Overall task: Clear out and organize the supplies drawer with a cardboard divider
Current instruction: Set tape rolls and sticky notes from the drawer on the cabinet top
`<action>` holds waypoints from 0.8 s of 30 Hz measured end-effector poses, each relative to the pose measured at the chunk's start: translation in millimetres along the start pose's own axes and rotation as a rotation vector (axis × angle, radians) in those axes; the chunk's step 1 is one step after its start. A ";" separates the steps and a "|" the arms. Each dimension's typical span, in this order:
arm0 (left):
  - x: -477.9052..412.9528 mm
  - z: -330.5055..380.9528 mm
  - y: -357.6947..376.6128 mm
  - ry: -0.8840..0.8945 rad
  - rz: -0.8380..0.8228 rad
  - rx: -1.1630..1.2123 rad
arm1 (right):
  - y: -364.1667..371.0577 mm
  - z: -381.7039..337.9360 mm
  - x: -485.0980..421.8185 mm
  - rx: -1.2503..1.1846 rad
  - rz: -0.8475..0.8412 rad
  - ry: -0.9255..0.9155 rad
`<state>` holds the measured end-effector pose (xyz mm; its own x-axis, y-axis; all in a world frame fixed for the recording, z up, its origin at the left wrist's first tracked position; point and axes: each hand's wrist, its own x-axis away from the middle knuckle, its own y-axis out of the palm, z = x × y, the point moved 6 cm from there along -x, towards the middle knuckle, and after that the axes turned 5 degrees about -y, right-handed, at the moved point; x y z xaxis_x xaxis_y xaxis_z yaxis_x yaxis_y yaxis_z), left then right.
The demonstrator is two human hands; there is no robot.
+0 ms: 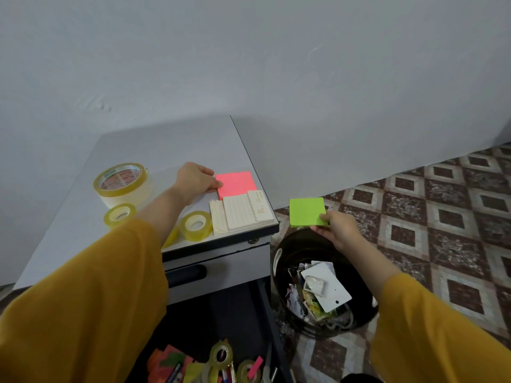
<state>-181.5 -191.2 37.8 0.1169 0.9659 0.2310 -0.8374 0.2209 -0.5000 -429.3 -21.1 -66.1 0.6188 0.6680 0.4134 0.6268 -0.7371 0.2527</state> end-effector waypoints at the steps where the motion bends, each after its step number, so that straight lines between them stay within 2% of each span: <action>1: 0.6 0.4 -0.3 0.010 -0.001 -0.002 | 2.9 -3.4 -1.4 -0.011 -0.005 -0.003; 6: 4.2 2.2 -4.0 0.053 0.010 -0.029 | 18.3 -27.1 -6.9 -0.061 -0.022 -0.034; 12: 15.3 3.5 -20.4 0.115 0.034 -0.028 | 50.2 -60.6 -3.4 0.043 -0.067 -0.117; 19: 48.0 10.2 -41.2 0.323 0.132 -0.106 | 97.7 -67.3 12.1 0.084 -0.188 -0.139; 24: 65.1 4.5 -50.1 0.374 0.164 -0.170 | 121.6 -65.1 19.8 0.155 -0.240 -0.146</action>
<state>-134.4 -139.9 81.6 0.2013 0.9655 -0.1651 -0.7645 0.0495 -0.6427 -371.7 -104.2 29.8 0.4990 0.8369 0.2250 0.8209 -0.5397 0.1867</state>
